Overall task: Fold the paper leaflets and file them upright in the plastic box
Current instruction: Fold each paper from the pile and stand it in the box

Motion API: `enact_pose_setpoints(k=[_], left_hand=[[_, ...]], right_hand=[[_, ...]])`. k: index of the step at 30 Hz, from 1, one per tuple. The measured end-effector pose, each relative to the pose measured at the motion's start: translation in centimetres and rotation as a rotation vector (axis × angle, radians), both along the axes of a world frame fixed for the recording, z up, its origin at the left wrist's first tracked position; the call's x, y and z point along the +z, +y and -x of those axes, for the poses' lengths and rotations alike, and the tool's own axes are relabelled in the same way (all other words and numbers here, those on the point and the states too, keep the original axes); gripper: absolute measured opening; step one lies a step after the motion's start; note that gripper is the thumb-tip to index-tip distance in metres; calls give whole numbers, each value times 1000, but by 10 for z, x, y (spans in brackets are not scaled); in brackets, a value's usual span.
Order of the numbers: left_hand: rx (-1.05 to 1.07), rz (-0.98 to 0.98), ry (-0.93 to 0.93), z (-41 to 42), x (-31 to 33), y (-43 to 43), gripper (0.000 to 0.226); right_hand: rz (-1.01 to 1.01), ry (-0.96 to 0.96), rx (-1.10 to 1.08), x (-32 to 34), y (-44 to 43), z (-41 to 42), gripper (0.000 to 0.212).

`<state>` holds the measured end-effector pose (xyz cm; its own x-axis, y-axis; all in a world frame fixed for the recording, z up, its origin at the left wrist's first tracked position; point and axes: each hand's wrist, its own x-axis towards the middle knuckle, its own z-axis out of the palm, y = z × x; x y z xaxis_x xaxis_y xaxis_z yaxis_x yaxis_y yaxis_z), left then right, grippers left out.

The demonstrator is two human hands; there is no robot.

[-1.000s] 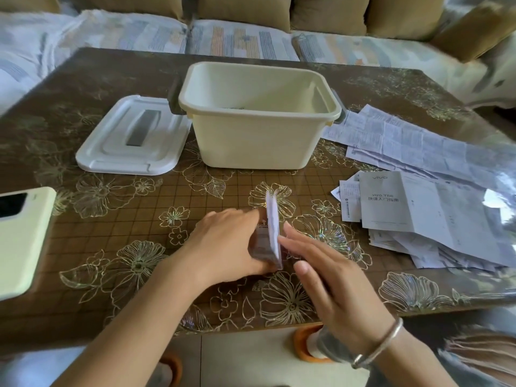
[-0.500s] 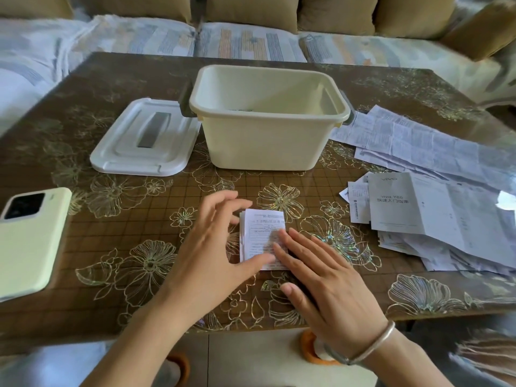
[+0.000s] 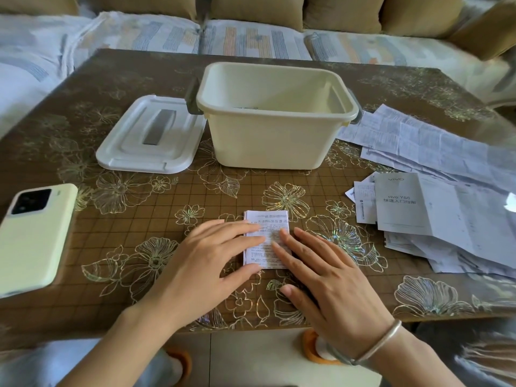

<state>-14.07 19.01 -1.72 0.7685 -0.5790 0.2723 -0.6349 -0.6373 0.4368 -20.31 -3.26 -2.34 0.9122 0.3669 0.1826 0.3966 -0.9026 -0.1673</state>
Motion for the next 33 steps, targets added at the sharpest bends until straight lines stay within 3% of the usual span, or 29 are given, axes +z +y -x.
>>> enact_pose_setpoints(k=[11, 16, 18, 21, 30, 33], left_hand=[[3, -45, -61, -3, 7, -4, 49], [9, -71, -108, -6, 10, -11, 68], [22, -39, -112, -6, 7, -12, 57], [41, 39, -170, -2, 3, -13, 21], [280, 221, -38, 17, 1, -21, 15], [285, 227, -9, 18, 3, -24, 15]], right_hand=[[-86, -88, 106, 16, -8, -36, 38], [-183, -206, 124, 12, -7, -31, 23], [-196, -224, 102, 14, -7, -31, 24], [-213, -229, 62, 18, -6, -27, 27], [-532, -57, -189, 12, 0, -18, 28], [-460, -80, -187, 9, 6, -24, 33]])
